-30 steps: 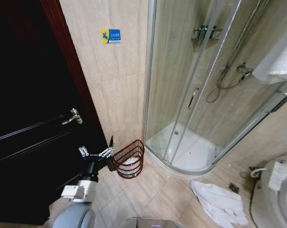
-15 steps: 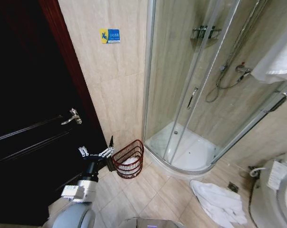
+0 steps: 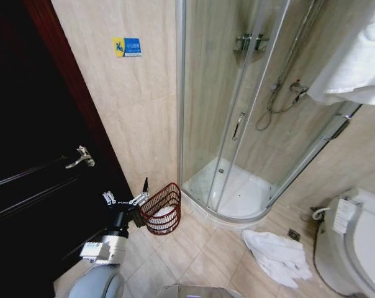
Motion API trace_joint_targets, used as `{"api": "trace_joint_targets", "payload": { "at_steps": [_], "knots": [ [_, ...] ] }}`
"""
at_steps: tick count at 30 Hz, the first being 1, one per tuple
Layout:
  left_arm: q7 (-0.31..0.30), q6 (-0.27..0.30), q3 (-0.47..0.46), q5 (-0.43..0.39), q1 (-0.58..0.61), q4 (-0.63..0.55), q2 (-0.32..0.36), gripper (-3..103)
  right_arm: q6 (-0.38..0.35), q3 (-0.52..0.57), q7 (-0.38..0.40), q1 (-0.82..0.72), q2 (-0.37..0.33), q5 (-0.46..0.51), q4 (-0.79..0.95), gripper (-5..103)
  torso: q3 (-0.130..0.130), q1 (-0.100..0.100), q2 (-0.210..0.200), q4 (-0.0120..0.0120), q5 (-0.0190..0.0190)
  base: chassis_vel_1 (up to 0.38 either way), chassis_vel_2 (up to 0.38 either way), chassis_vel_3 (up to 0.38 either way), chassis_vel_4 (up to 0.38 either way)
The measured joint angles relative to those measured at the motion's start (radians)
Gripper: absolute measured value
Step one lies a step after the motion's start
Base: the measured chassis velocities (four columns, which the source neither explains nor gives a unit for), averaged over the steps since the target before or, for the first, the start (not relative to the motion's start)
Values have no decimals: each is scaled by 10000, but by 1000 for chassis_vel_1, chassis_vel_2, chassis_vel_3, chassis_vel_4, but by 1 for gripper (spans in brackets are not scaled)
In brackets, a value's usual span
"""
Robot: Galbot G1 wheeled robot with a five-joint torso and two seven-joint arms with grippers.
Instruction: Discard the used towel into the hamper.
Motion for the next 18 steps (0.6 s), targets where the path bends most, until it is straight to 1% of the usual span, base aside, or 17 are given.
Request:
{"api": "trace_joint_targets", "payload": {
  "at_steps": [6,9,14,17,18],
  "knots": [
    [0,0,0,0,0,0,2,100,13,-46,-127,-15,86,8,-14,100,0,0,0,-1,-1,0,0,0,0],
    [0,0,0,0,0,0,2,100,38,-59,-171,-23,101,10,-22,100,0,0,0,-1,-2,-53,-69,66,68],
    [-1,0,-1,0,0,0,2,100,64,-60,-218,-29,117,16,-43,100,0,0,0,0,-2,-144,-134,139,141],
    [-1,0,0,0,0,0,0,100,74,-60,-238,-43,132,17,-50,100,0,0,0,-3,8,-188,-190,163,166],
    [0,0,0,0,0,0,0,100,77,-58,-239,-49,135,18,-52,100,0,1,0,-3,4,-191,-213,181,195]
  ]
}}
